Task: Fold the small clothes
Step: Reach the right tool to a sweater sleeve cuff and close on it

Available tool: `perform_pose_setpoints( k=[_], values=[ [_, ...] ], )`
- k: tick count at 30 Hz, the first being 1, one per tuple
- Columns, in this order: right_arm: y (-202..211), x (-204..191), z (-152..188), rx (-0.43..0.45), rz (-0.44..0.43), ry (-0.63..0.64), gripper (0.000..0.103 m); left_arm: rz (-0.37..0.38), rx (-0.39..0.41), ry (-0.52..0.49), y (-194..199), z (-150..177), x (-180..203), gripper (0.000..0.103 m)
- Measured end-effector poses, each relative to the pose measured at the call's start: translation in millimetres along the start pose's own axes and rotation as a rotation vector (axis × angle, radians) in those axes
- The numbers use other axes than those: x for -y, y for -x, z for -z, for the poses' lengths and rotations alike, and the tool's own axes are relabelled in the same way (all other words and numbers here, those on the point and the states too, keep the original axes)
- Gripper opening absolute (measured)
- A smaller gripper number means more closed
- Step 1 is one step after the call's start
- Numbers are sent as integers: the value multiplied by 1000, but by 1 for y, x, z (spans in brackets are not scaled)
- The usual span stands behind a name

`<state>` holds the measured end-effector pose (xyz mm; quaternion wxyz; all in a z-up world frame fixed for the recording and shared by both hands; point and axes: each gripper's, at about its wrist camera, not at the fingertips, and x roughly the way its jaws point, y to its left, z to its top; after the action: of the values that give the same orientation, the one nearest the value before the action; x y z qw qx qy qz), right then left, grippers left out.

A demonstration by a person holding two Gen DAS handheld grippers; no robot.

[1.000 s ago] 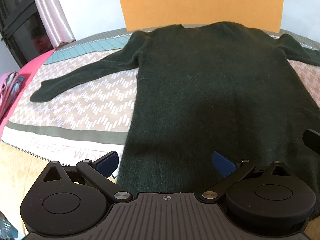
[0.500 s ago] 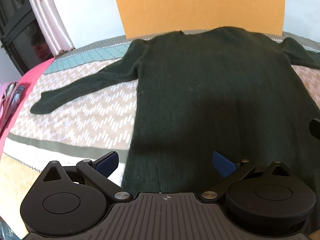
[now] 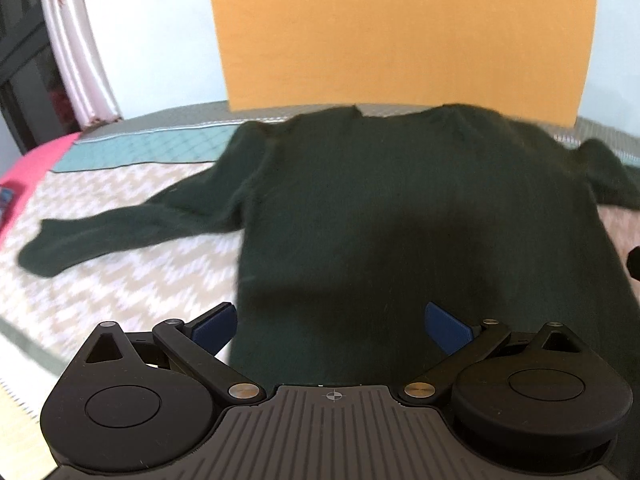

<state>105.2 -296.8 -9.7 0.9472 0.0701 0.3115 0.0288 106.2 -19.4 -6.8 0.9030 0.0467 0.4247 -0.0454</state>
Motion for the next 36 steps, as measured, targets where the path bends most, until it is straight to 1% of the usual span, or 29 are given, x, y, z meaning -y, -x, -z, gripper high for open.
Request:
perform_pose_setpoints(
  k=[4,6,9,11,13,15,16,19,22,24,26,28,30,32,33,35,36],
  values=[
    [-13,51,-7,29,48,-139,103,30,18,26,-26,-6,-2,103],
    [-17,86,-9,48,77,-240,103,32,15,43,-40,-4,-4,103],
    [-25,136,-6,66,143,-389,103,40,-4,68,-57,2,-8,103],
    [-33,164,-2,65,201,-472,102,37,51,54,-57,10,-8,103],
    [-41,188,1,63,233,-539,99,29,73,35,-57,15,-6,103],
    [-49,208,6,64,238,-610,98,31,81,44,-57,16,-5,103],
    [-50,216,7,97,228,-630,97,34,82,50,-58,16,-6,103],
    [-60,233,3,132,208,-716,96,36,91,53,-58,16,-7,103],
    [-65,248,1,194,198,-781,96,36,97,56,-57,18,-8,103],
    [-69,261,0,226,178,-833,93,36,101,58,-53,20,-7,103],
    [-74,273,-2,254,163,-890,86,35,104,59,-53,20,-8,103],
    [-80,283,-4,264,154,-932,76,34,105,61,-53,21,-8,103],
    [-83,290,-5,291,137,-961,75,34,105,63,-54,20,-8,103],
    [-85,293,-10,294,141,-975,70,32,105,63,-55,20,-8,103],
    [-87,294,-12,288,147,-975,63,31,105,62,-55,20,-8,103],
    [-92,296,-15,266,157,-985,41,30,104,62,-56,20,-8,103],
    [-96,298,-16,240,158,-991,19,29,104,62,-56,20,-8,103]
  ],
)
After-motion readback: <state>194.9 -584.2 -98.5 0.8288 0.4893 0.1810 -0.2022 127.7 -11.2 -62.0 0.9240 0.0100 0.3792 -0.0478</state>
